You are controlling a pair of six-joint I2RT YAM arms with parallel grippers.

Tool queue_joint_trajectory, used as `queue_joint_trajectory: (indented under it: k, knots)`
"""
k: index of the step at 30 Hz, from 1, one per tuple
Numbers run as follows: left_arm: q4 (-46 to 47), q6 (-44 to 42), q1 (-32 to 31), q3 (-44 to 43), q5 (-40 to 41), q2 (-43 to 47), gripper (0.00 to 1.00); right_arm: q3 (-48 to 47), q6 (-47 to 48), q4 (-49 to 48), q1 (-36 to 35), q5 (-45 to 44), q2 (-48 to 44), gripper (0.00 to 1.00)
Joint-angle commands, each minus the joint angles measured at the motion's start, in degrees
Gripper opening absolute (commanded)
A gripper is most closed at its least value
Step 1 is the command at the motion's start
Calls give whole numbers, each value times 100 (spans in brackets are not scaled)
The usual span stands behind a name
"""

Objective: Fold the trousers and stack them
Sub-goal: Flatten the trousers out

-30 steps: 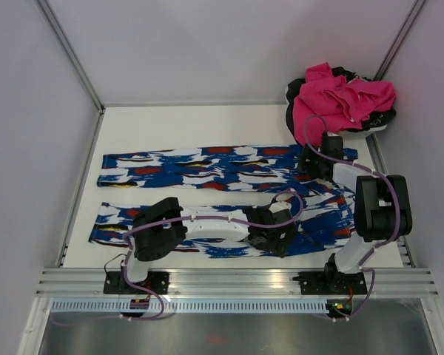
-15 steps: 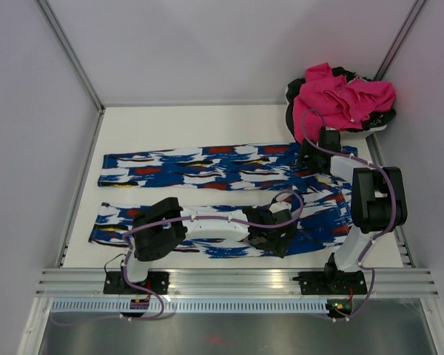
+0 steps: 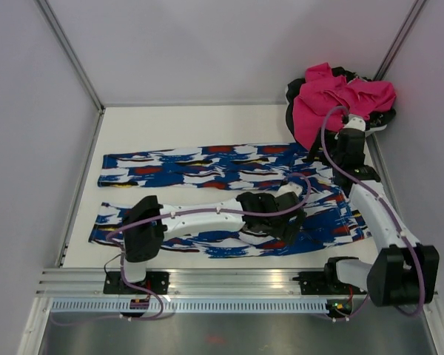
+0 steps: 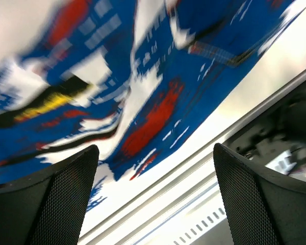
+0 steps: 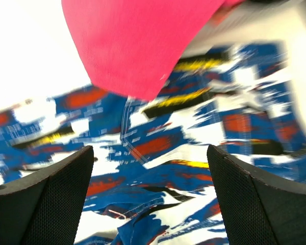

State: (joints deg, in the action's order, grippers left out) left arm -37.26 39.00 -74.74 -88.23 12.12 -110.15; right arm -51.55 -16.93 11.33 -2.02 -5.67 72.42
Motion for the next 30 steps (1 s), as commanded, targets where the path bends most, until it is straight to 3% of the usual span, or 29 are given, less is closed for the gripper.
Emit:
queue_joint_trajectory:
  k: [1, 6, 11, 17, 25, 30]
  knots:
    - [148, -385, 406, -345, 370, 801, 98, 109, -187, 510, 79, -864, -806, 98]
    - [253, -34, 1776, 452, 213, 1583, 99, 356, -882, 818, 694, -1262, -1344, 98]
    - [667, 107, 3514, 1825, -175, 2883, 100, 759, -953, 512, 1055, -32, -1503, 97]
    - [947, 415, 5378, 3247, -920, 3508, 100, 1244, -838, 1, 1029, 1611, -1205, 68]
    - [1334, 485, 6567, 3883, -1177, 3132, 100, 1393, -742, -34, -157, 1507, -1011, 45]
    - [1625, 512, 6727, 3804, -1089, 2667, 98, 1656, -759, -245, -641, 1428, -520, 44]
